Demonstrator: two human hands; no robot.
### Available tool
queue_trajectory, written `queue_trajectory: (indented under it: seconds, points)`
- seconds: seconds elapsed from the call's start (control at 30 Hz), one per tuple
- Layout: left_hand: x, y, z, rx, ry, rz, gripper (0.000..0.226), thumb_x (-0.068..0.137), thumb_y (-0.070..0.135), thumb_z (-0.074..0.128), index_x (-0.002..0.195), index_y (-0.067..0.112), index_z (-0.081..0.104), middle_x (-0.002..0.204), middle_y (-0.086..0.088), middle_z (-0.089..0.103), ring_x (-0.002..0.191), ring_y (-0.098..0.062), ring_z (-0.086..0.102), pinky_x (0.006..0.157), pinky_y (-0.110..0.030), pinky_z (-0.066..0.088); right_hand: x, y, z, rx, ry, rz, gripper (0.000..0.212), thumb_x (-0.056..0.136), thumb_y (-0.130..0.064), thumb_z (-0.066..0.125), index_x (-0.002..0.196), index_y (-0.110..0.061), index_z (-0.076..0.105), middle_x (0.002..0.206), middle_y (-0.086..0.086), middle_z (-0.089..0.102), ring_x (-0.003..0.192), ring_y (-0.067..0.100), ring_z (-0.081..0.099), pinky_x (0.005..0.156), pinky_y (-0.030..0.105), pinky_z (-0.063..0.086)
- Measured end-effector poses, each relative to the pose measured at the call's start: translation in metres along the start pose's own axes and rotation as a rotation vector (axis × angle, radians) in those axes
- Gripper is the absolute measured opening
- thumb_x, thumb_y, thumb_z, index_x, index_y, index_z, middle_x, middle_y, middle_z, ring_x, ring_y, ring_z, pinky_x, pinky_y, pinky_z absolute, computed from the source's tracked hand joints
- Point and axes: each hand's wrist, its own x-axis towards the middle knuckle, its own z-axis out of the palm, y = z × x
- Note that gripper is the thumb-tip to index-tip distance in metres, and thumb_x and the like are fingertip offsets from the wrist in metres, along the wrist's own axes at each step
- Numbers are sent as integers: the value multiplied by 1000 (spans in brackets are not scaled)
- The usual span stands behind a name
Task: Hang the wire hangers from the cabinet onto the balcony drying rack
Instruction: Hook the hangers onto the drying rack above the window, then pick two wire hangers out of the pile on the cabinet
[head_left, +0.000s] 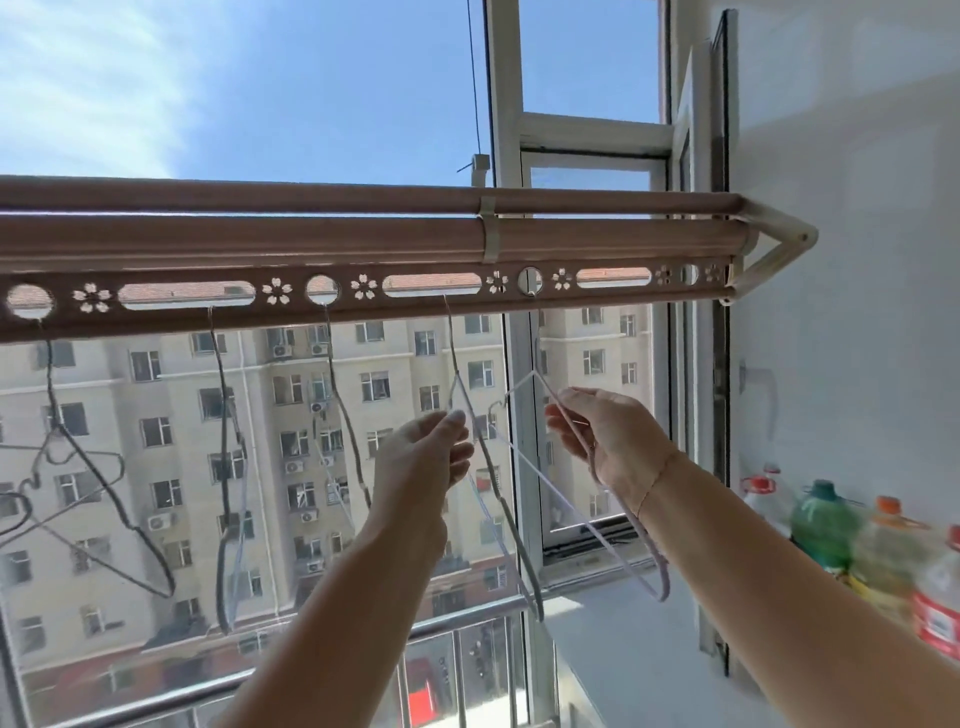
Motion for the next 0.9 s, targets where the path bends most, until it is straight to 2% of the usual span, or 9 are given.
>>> queue_trajectory:
  seconds: [0.1,0.2,0.3,0.37,0.47,0.57,0.67,0.77,0.9]
  points:
    - [-13,-12,-10,40,-26,41,20,89,18,60,107,9,64,94,-6,67,87,-18,60,79,-30,48,-8,8,-15,-23,33,2,19,88,-14,57,102,-2,60,81,7,64,75,17,60,69,27,44]
    - [-30,-29,-21,98,-32,98,26,88,23,60,112,14,64,99,-2,69,89,-15,60,74,-27,45,-20,22,-38,-135,89,-37,23,88,-17,56,109,-6,58,91,8,63,88,21,60,78,31,46]
    - [-49,-50,-31,135,-23,96,21,90,24,58,109,19,64,102,2,67,92,-12,61,70,-25,44,-41,44,-65,-244,109,-61,25,87,-20,59,110,-10,56,97,7,62,87,19,58,72,25,46]
    - [-62,-70,-39,172,-14,70,30,89,28,57,116,16,62,107,1,65,96,-13,60,71,-26,44,-59,64,-86,-286,127,-61,28,85,-22,61,111,-13,55,94,1,61,84,15,56,69,22,45]
    - [-85,-107,-49,201,-10,1,45,83,36,57,122,14,58,110,-3,61,95,-15,58,72,-27,44,-90,100,-122,-328,158,-21,29,84,-23,63,111,-17,54,96,0,60,91,16,56,74,25,44]
    - [-112,-150,-48,244,-43,-84,27,87,33,58,112,25,60,108,1,63,96,-16,58,72,-28,44,-125,134,-159,-345,184,37,35,83,-22,64,115,-15,52,101,3,59,91,10,55,73,21,43]
    - [-141,-195,-34,289,-145,-190,30,89,27,57,118,20,58,111,-1,64,98,-16,59,74,-28,47,-163,160,-199,-360,233,118,37,83,-20,65,117,-14,52,106,5,56,94,12,54,74,18,42]
    - [-173,-238,-15,325,-230,-294,32,89,25,60,119,16,59,114,-5,64,103,-21,60,74,-25,47,-208,182,-244,-378,343,193,33,83,-14,65,114,-13,52,107,6,53,94,15,52,74,15,44]
    - [-216,-287,20,352,-352,-448,32,88,22,62,119,15,58,114,-6,63,100,-17,60,72,-24,46,-279,208,-316,-427,542,324,34,83,-13,65,114,-14,53,109,7,53,95,17,53,69,14,43]
